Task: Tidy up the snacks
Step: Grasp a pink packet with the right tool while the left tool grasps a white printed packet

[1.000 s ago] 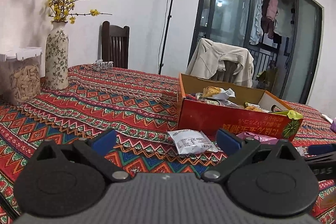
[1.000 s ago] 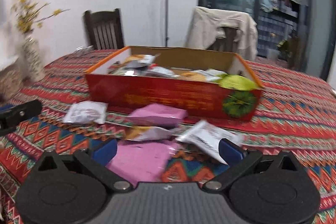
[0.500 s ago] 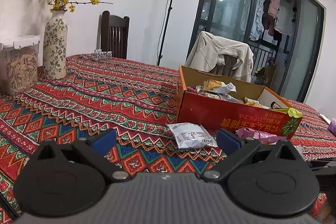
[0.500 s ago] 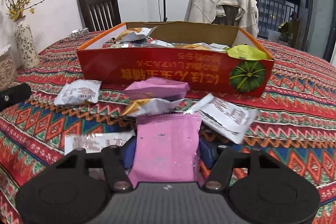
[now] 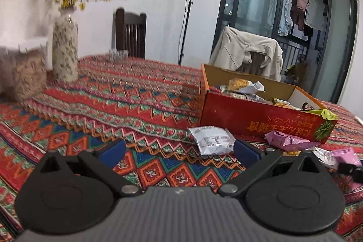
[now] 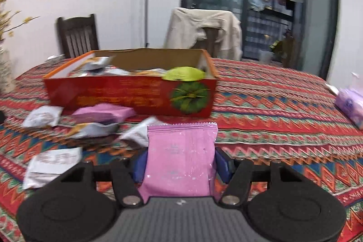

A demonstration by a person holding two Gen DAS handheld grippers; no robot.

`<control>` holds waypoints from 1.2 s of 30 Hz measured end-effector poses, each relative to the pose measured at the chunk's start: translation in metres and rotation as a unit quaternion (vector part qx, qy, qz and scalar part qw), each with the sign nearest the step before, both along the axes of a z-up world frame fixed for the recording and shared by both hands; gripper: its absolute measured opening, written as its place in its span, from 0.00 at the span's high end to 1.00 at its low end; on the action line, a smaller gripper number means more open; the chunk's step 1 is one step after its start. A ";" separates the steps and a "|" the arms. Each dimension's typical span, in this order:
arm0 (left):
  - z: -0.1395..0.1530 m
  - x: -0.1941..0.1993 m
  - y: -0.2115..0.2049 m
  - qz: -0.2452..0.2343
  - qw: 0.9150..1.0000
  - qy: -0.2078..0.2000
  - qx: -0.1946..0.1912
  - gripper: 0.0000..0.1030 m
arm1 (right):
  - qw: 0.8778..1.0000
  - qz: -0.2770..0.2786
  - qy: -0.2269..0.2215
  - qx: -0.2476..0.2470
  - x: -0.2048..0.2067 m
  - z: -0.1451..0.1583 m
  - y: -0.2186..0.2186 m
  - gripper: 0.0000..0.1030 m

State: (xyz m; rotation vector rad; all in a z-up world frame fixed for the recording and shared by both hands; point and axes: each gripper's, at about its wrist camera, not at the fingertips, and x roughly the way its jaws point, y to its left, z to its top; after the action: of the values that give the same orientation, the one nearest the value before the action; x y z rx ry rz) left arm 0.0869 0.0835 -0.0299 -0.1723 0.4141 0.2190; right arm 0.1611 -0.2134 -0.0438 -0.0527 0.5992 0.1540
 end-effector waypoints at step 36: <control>-0.030 0.058 -0.125 -0.149 0.976 0.136 0.086 0.18 | 0.993 0.033 -0.002 0.110 -0.007 -0.005 -0.033 0.41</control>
State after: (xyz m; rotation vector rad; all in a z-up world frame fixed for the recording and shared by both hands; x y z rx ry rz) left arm 0.1445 -0.0412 -0.0604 0.0927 0.6844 -0.0197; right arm 0.1546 -0.2465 -0.0487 0.1398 0.5740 0.2834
